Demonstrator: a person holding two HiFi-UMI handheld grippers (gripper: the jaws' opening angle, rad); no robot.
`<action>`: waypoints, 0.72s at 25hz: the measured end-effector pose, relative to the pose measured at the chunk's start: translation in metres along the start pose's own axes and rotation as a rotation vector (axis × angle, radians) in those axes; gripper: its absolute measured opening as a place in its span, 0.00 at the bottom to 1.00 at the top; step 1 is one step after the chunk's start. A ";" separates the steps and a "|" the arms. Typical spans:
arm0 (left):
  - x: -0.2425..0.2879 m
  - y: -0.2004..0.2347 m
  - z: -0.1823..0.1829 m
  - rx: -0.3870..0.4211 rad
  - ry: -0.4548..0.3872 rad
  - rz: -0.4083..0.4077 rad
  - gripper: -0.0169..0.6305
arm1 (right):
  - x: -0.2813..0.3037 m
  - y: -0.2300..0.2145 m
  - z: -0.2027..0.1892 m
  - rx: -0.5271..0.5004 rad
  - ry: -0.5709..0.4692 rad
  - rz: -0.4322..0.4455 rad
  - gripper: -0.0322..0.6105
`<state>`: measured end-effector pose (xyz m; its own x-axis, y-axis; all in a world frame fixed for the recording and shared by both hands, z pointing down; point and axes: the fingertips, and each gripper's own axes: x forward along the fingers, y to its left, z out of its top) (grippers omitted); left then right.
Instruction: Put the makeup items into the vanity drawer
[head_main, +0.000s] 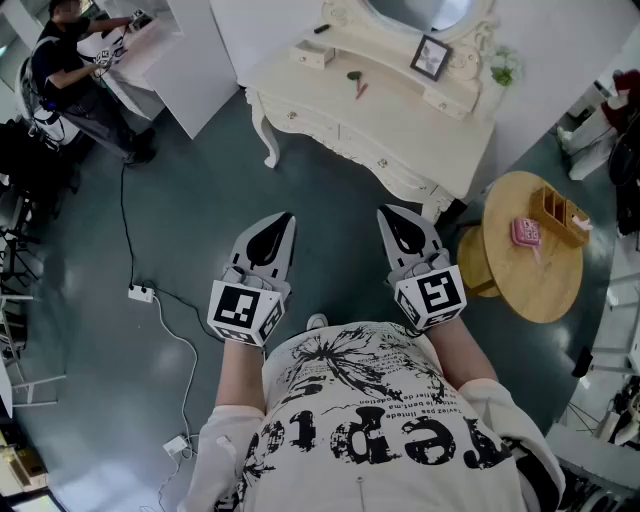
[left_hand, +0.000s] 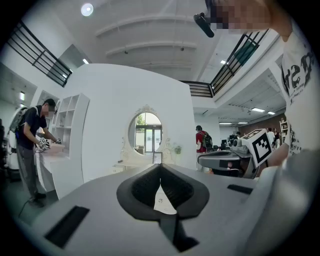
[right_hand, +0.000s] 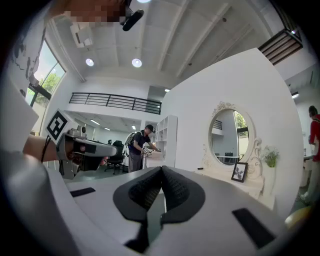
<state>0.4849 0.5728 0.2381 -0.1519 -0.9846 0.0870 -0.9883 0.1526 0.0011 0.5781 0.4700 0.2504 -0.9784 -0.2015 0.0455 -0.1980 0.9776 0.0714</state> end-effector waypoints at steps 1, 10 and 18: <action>0.001 0.003 0.000 -0.002 -0.002 -0.002 0.05 | 0.003 0.000 0.000 0.000 0.000 -0.002 0.07; 0.005 0.033 -0.002 -0.032 -0.025 -0.020 0.05 | 0.031 0.006 0.000 -0.005 0.005 -0.023 0.07; 0.005 0.085 -0.016 -0.045 -0.021 -0.055 0.05 | 0.079 0.021 -0.006 0.033 -0.030 -0.047 0.73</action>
<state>0.4000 0.5825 0.2543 -0.0980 -0.9931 0.0649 -0.9936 0.1013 0.0498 0.4971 0.4741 0.2617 -0.9691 -0.2462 0.0130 -0.2455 0.9686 0.0394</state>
